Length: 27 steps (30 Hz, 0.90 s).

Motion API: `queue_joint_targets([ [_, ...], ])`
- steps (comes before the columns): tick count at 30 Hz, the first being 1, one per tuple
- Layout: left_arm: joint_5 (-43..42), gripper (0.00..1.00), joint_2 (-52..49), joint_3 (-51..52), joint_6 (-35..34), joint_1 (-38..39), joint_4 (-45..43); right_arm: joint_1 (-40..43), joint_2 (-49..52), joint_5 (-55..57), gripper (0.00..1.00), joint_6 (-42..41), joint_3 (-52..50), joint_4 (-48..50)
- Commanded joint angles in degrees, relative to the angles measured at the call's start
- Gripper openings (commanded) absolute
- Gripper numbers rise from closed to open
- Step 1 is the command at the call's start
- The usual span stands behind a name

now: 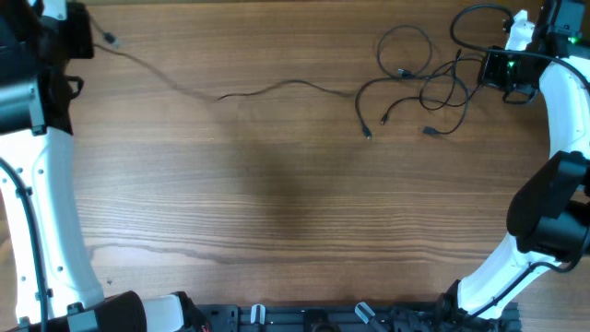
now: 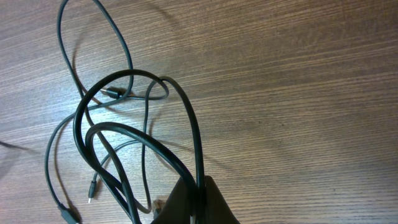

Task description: Untangle cables

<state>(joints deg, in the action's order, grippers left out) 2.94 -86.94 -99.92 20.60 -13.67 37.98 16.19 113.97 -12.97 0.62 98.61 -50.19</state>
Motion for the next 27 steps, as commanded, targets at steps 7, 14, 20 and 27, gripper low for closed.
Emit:
queue_joint_targets([
  [7,-10.0,0.04,1.6,-0.4,-3.7,1.2,2.0,-2.0,-1.2,-4.7,0.04,-0.6,-0.3,-0.2],
  [14,-10.2,0.04,1.6,-0.4,-4.6,5.7,2.0,-7.9,-1.2,-8.6,0.04,0.5,-0.3,-0.2],
  [20,-10.2,0.04,1.6,-0.4,-4.6,10.6,2.0,-16.5,-1.2,-8.5,0.04,0.7,-0.3,0.0],
  [27,-10.1,0.04,1.6,-0.4,-4.6,15.3,2.0,-23.4,-1.2,-7.7,0.04,-0.9,-0.3,0.6],
])
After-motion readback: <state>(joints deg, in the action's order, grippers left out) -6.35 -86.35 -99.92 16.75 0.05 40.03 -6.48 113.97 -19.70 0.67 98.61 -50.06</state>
